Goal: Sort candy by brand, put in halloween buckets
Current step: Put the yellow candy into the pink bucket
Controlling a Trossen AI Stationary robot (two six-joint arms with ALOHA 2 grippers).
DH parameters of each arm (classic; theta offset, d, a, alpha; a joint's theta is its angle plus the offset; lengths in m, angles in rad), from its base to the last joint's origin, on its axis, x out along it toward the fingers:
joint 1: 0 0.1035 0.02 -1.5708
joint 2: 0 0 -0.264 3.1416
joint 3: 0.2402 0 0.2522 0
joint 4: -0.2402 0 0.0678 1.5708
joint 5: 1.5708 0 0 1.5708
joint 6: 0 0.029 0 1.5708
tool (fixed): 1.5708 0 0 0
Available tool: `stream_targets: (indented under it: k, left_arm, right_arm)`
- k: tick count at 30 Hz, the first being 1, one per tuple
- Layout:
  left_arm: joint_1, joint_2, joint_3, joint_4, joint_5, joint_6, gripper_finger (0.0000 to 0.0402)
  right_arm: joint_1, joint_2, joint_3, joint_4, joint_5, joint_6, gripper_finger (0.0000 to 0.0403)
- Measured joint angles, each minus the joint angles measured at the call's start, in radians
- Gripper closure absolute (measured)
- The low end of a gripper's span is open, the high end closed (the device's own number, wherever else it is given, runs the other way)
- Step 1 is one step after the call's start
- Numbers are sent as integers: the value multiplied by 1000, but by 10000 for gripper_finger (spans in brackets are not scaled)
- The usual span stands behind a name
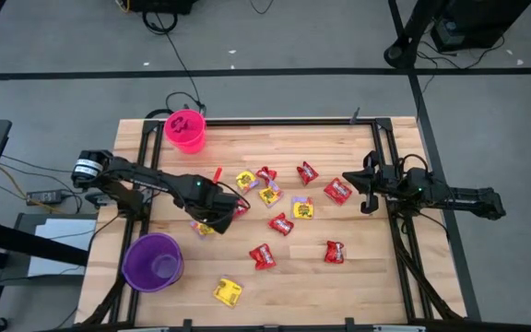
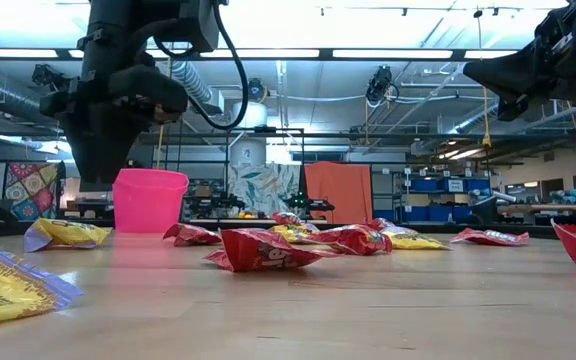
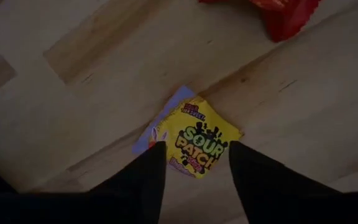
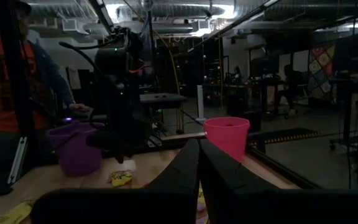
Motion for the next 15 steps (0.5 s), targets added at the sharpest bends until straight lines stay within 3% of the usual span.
stream_targets:
  k: [10,15]
  left_arm:
    - [-25,60,-47,-8,49,130,203]
    - [-25,71,-47,85,47,136,203]
  right_arm:
    - [0,0,0,0,2,0,379]
    - [0,0,0,0,2,0,380]
